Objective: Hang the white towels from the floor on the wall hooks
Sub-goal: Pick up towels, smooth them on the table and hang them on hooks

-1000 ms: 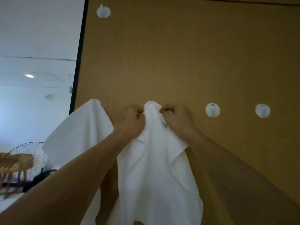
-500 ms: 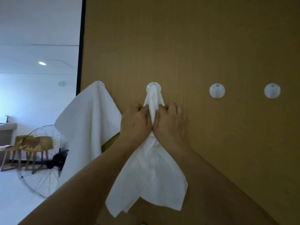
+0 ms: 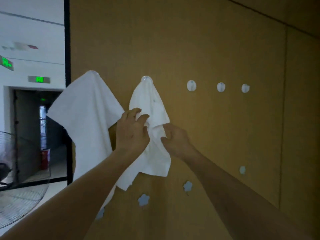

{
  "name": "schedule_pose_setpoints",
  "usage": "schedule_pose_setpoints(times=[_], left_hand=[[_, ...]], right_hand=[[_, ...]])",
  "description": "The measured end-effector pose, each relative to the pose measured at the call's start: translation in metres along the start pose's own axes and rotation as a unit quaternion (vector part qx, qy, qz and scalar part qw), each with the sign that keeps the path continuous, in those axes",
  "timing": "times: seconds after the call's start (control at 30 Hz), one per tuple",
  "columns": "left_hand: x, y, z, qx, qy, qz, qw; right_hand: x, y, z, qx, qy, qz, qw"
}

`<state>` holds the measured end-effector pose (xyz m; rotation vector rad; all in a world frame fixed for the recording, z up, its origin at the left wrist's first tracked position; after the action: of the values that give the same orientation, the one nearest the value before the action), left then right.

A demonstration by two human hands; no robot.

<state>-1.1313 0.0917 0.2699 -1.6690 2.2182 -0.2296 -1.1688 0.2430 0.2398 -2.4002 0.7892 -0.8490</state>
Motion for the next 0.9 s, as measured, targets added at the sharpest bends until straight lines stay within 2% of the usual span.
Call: schedule_pose_setpoints(times=[0.07,0.2,0.27,0.5,0.67,0.9], left_hand=[[-0.015,-0.006,0.01,0.012,0.036,0.02,0.999],[-0.068,0.003,0.043,0.168,0.049,0.135,0.975],[-0.103,0.004,0.063,0.216,0.055,0.169,0.96],[-0.281,-0.028,0.149,0.29,0.126,0.238,0.918],[-0.445,-0.087,0.254,0.351,0.185,0.311,0.864],[-0.656,-0.21,0.448,0.452,0.309,0.375,0.748]], right_hand=[[0.001,-0.015,0.025,0.004,0.019,0.052,0.998],[-0.005,-0.066,0.081,0.002,0.084,0.154,0.984],[-0.008,-0.099,0.116,-0.006,0.118,0.206,0.971],[-0.02,-0.229,0.284,-0.017,0.232,0.328,0.916],[-0.024,-0.335,0.459,-0.007,0.344,0.383,0.857],[0.016,-0.478,0.745,-0.041,0.511,0.399,0.761]])
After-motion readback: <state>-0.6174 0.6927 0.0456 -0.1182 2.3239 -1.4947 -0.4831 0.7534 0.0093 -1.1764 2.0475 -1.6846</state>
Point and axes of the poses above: each hand's wrist, its own z-axis away from the middle knuckle, its own y-axis out of the palm, x = y × z, the point moved 7 cm from there along -z, towards the middle knuckle, and after that the axes turned 7 degrees about -y, right-handed, at the moved point
